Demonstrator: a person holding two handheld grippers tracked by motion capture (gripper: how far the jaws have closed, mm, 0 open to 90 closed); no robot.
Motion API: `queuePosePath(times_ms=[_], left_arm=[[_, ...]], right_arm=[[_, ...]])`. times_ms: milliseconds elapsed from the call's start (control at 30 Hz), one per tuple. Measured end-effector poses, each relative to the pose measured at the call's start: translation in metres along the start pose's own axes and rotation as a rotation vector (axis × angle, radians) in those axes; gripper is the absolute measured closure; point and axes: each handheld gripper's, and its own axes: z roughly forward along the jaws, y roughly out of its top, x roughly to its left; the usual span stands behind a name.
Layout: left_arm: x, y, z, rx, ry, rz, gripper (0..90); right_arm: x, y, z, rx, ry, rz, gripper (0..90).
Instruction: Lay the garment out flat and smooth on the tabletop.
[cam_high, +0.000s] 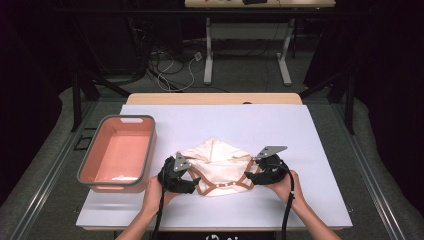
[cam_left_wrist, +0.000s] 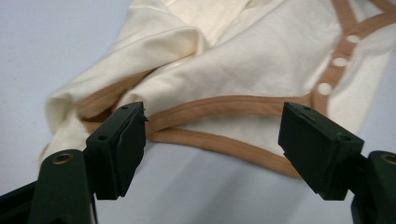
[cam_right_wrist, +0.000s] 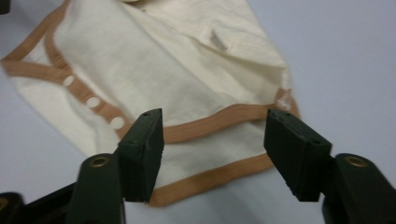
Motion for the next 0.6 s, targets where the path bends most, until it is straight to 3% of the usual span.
queuePosePath(times_ms=[133,233,400,600], left_arm=[[-0.011,-0.001,-0.001,-0.004,-0.043,0.025,24.4],[-0.019,-0.003,0.002,0.002,-0.104,0.041,25.0],[-0.027,-0.001,0.009,0.005,-0.142,0.07,28.5],[-0.029,-0.004,0.019,0.017,-0.17,0.066,32.1]], right_arm=[[0.009,-0.003,-0.002,0.003,0.026,-0.017,51.4],[0.02,-0.005,-0.001,0.024,0.042,-0.055,61.0],[0.025,-0.004,0.003,0.022,0.079,-0.061,63.2],[0.03,-0.003,0.014,0.049,0.104,-0.068,63.0]])
